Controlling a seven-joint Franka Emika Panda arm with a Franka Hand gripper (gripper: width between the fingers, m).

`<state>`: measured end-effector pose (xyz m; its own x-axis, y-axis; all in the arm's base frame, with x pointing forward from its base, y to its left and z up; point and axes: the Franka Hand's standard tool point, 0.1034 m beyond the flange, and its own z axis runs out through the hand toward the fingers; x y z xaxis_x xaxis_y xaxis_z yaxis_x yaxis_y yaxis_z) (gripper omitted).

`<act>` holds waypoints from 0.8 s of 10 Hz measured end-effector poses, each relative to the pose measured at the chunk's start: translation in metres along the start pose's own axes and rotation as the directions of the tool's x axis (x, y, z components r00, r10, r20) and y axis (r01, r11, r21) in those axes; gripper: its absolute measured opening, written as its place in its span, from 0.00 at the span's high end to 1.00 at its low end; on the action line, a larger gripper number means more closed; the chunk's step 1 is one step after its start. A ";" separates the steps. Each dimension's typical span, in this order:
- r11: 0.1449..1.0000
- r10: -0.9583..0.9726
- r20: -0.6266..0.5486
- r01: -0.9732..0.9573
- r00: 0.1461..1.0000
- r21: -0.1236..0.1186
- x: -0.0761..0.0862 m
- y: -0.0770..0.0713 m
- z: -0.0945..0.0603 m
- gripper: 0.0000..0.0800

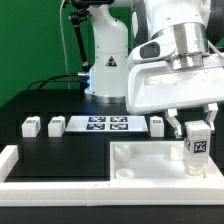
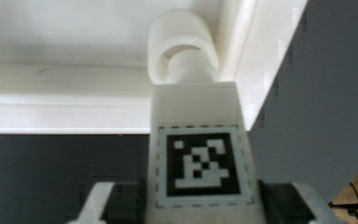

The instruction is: Assemble square table

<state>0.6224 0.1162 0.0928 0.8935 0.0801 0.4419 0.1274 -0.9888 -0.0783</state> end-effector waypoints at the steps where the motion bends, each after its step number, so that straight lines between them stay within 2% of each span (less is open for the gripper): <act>1: 1.000 0.000 0.003 0.000 1.000 -0.001 -0.002 0.001 0.002 0.64; 4: 1.000 0.000 0.001 0.000 1.000 -0.001 -0.007 0.002 0.009 0.64; 8: 1.000 0.006 -0.045 -0.006 0.999 -0.013 -0.008 0.000 0.009 0.64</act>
Offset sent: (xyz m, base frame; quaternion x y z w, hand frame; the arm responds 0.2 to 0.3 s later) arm -0.0040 -0.0037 -0.0132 -0.0128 0.0090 -0.0043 0.9999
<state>0.6195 0.1164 0.0811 0.8738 0.0687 0.4815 0.1160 -0.9908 -0.0692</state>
